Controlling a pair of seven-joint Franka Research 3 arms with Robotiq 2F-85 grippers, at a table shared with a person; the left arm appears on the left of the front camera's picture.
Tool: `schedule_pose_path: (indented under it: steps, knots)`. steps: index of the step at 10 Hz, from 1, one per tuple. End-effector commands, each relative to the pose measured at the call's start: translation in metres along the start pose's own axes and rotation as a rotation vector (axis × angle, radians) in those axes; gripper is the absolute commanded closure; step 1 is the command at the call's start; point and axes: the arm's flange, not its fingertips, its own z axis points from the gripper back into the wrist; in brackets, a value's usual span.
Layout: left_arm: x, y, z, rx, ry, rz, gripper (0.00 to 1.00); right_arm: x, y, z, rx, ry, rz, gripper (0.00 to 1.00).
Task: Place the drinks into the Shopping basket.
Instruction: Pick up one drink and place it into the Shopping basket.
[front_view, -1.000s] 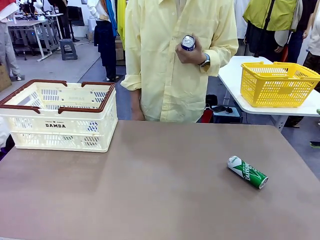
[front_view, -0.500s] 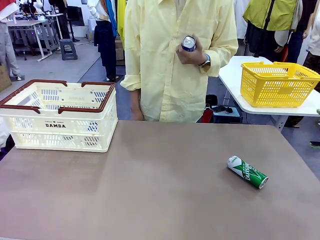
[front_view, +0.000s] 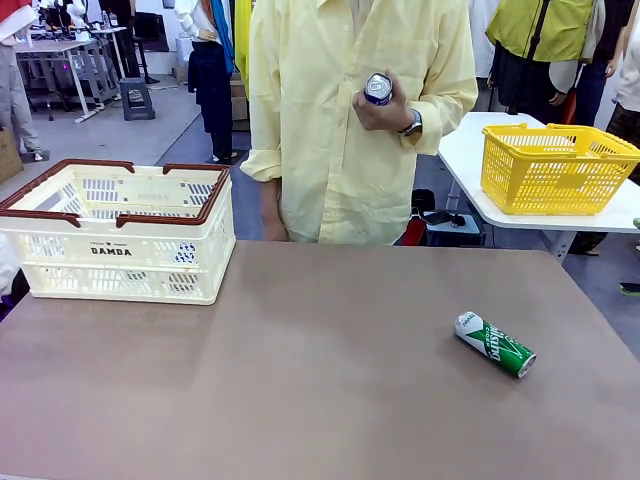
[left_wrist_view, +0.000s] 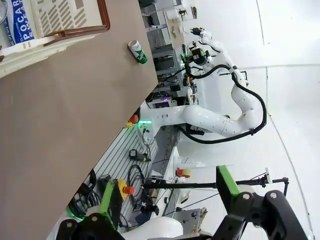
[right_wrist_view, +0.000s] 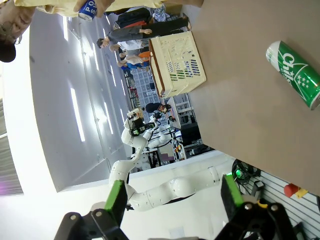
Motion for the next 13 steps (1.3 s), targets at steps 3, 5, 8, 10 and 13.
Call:
schedule_pose_path:
  steps: [3,5,8,10,13]
  knots:
    - [-0.001,-0.002,0.000,-0.008,-0.003,0.006,0.00,-0.021,0.058,-0.073,-0.466,0.003,0.104,0.00]
    - [-0.001,-0.002,0.000,-0.008,-0.003,0.006,0.00,-0.040,0.078,-0.154,-0.860,0.107,0.252,0.00]
    - [-0.001,-0.002,0.000,-0.008,-0.003,0.006,0.00,-0.054,0.059,-0.206,-1.235,0.066,0.398,0.00]
    - [-0.001,-0.002,0.000,-0.008,-0.003,0.006,0.00,-0.033,0.038,-0.204,-1.298,-0.055,0.335,0.00]
    - [-0.001,-0.002,0.000,-0.008,-0.003,0.006,0.00,-0.001,0.014,-0.185,-1.216,-0.150,0.395,0.00]
